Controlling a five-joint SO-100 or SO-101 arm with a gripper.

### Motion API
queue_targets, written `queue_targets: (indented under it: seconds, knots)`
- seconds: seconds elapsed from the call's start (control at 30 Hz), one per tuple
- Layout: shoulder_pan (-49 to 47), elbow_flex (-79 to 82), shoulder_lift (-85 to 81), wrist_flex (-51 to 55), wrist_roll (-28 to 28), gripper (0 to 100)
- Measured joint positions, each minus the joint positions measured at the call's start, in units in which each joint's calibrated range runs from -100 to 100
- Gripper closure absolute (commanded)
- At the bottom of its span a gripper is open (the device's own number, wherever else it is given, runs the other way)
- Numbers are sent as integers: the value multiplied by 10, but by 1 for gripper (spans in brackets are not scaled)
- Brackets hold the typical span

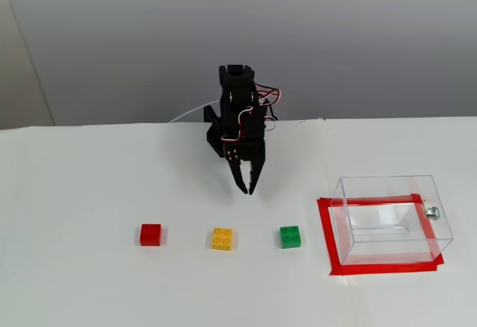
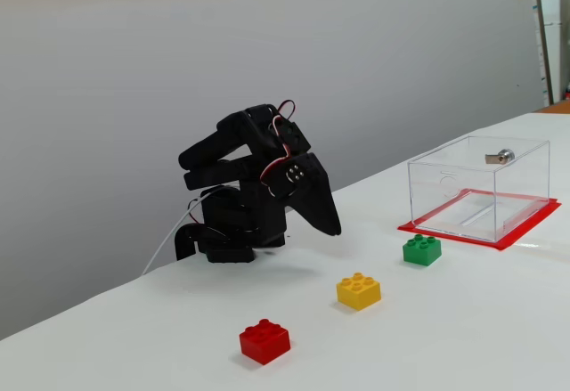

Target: Pick the red lego brick and place it into the transparent box

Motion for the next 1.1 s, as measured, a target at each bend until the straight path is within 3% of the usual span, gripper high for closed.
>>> queue_targets:
  seconds: [0.27,0.47,0.9,1.1]
  knots:
    - [113,-117,36,4,7,99]
    - [173,-193,192,4,58,99]
    - [306,-339,457,3,67,99]
    - [334,-350,535,-71,69,99]
